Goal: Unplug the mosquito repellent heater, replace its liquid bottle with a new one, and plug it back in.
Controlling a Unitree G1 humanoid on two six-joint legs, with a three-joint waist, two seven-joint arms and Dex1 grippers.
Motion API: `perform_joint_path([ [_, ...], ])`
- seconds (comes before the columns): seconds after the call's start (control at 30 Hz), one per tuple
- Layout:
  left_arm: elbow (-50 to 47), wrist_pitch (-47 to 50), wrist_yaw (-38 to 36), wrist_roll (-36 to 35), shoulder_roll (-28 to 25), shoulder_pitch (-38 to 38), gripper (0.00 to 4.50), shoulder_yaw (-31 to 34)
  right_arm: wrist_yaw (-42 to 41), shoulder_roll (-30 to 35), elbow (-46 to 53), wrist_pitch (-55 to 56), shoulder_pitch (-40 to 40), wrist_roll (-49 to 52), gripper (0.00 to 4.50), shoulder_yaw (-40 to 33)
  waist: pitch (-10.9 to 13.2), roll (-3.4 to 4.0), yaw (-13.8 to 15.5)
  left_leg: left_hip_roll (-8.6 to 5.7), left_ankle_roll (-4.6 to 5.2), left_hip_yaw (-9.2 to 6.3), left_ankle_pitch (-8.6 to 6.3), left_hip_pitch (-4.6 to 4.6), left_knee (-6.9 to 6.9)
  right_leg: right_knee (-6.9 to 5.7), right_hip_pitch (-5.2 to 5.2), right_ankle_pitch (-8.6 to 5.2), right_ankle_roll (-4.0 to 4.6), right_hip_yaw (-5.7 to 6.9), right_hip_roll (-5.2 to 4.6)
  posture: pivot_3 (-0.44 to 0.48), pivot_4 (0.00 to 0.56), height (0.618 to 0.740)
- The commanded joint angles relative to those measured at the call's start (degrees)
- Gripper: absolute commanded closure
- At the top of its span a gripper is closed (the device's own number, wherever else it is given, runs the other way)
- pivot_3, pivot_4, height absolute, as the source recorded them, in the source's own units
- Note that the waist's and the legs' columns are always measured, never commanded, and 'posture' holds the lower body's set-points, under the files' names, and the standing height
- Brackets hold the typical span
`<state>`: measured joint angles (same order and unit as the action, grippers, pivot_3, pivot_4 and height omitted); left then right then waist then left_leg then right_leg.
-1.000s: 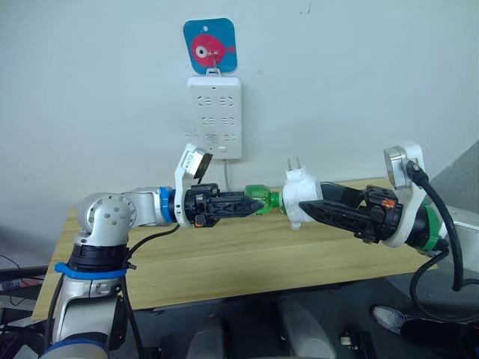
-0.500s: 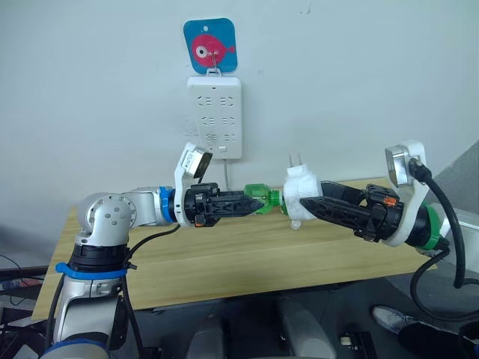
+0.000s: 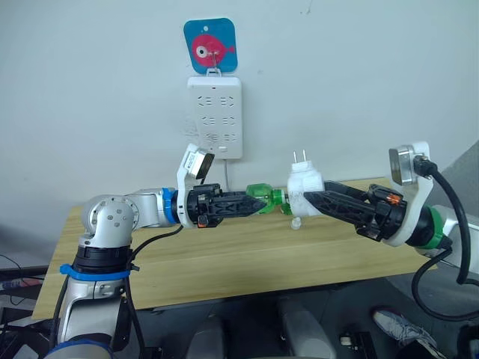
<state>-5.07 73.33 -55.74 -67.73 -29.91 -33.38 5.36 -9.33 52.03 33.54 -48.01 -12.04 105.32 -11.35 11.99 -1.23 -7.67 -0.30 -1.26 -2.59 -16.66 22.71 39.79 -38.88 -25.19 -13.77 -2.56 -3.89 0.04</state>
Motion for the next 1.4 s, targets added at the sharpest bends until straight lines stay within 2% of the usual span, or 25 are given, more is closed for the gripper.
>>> perform_joint_path([
  [0.03,-2.54,0.25,-0.27,-2.60,0.31,-0.01,2.18,0.97,1.13,-0.44,1.84,1.64,0.55,1.65,1.53,-1.34,0.00,0.00,0.00,0.00,0.00,0.00,0.00,0.00,0.00,0.00,0.00,0.00,0.00,0.00,0.00,-0.177,0.164,0.733],
  [0.33,-2.87,-0.09,0.11,-2.73,0.22,0.36,2.18,0.57,2.85,-0.57,2.15,2.93,1.98,3.55,1.53,-2.98,0.00,0.00,0.05,0.00,0.00,0.01,0.00,0.00,0.00,0.00,0.00,0.00,0.00,-0.01,0.00,-0.177,0.164,0.733],
  [0.57,-3.38,-0.96,0.65,-2.11,1.23,0.68,2.18,-0.22,2.91,-0.76,4.94,3.20,1.50,3.34,1.53,-1.44,-0.02,0.00,0.05,0.00,0.00,0.01,0.00,0.00,0.01,-0.01,0.00,0.00,0.00,-0.02,0.00,-0.181,0.156,0.733],
  [1.13,-1.81,-0.29,1.35,-3.13,1.41,0.08,2.18,1.06,-0.58,1.61,4.78,1.93,4.13,2.17,1.53,-1.79,-0.02,-0.01,0.10,-0.01,0.00,0.01,0.00,0.00,0.03,-0.02,0.01,0.00,0.00,-0.01,0.00,-0.182,0.156,0.733],
  [1.4,-3.10,-0.34,-0.25,-2.65,0.74,0.58,2.18,-0.46,-0.27,1.66,5.36,2.52,3.28,3.13,1.53,-0.96,-0.02,-0.01,0.10,-0.01,0.00,0.03,0.00,-0.01,0.04,-0.03,0.01,0.00,0.00,-0.01,0.00,-0.179,0.160,0.733],
])
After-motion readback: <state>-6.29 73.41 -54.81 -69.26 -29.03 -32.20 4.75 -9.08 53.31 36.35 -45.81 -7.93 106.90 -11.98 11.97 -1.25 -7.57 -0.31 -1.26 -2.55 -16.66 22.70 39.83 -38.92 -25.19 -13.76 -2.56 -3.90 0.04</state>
